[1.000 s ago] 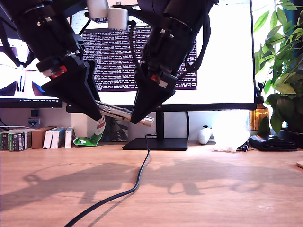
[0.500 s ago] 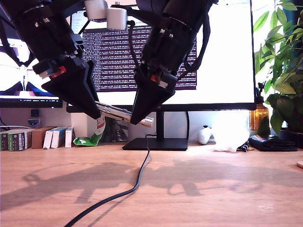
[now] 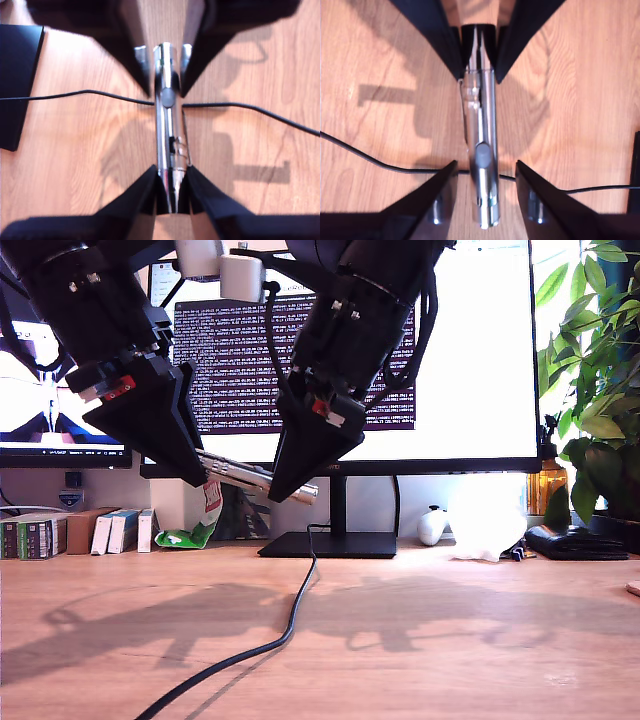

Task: Pick the metallic laser pointer with your right arm, pass it to your left arm, then place it down to the left side of the table

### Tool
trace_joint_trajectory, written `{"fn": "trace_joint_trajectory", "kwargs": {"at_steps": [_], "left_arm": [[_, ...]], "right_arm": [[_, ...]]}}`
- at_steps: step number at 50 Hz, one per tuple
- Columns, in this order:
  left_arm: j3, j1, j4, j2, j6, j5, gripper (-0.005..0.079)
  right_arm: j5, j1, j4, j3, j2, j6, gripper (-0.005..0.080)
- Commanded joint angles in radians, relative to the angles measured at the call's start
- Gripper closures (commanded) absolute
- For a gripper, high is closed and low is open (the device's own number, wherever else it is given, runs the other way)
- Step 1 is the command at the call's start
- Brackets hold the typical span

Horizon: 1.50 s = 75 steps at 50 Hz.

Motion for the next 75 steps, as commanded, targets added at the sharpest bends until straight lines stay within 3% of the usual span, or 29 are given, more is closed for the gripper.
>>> {"fn": "trace_joint_trajectory", "kwargs": {"at_steps": [1, 14, 33, 43, 48, 55, 75], "left_arm": [[-0.001, -0.035, 0.020, 0.013, 0.004, -0.005, 0.0766], [-0.001, 0.001, -0.005, 0.013, 0.004, -0.032, 0.0766], [-0.001, 0.148, -0.071, 0.014, 0.004, -0.031, 0.0766], [-0.001, 0.235, -0.091, 0.045, 0.003, -0.025, 0.0766], [-0.001, 0.266, -0.091, 0.066, -0.003, -0.002, 0.0766], [-0.001, 0.295, -0.086, 0.092, -0.003, 0.037, 0.0766], [-0.001, 0.367, -0.111, 0.212, -0.027, 0.065, 0.0766]], "right_arm": [[-0.010, 0.065, 0.024, 0.016, 0.011, 0.003, 0.0415], [0.043, 0.064, -0.060, 0.103, 0.011, 0.003, 0.0415], [0.053, -0.004, -0.167, 0.149, 0.011, 0.062, 0.0415], [0.094, -0.047, -0.181, 0.149, 0.008, 0.245, 0.0419], [0.093, -0.070, -0.208, 0.149, 0.008, 0.307, 0.0505], [0.043, -0.113, -0.271, 0.149, 0.008, 0.330, 0.0770], [-0.025, -0.198, -0.315, 0.149, 0.007, 0.366, 0.0764]]}}
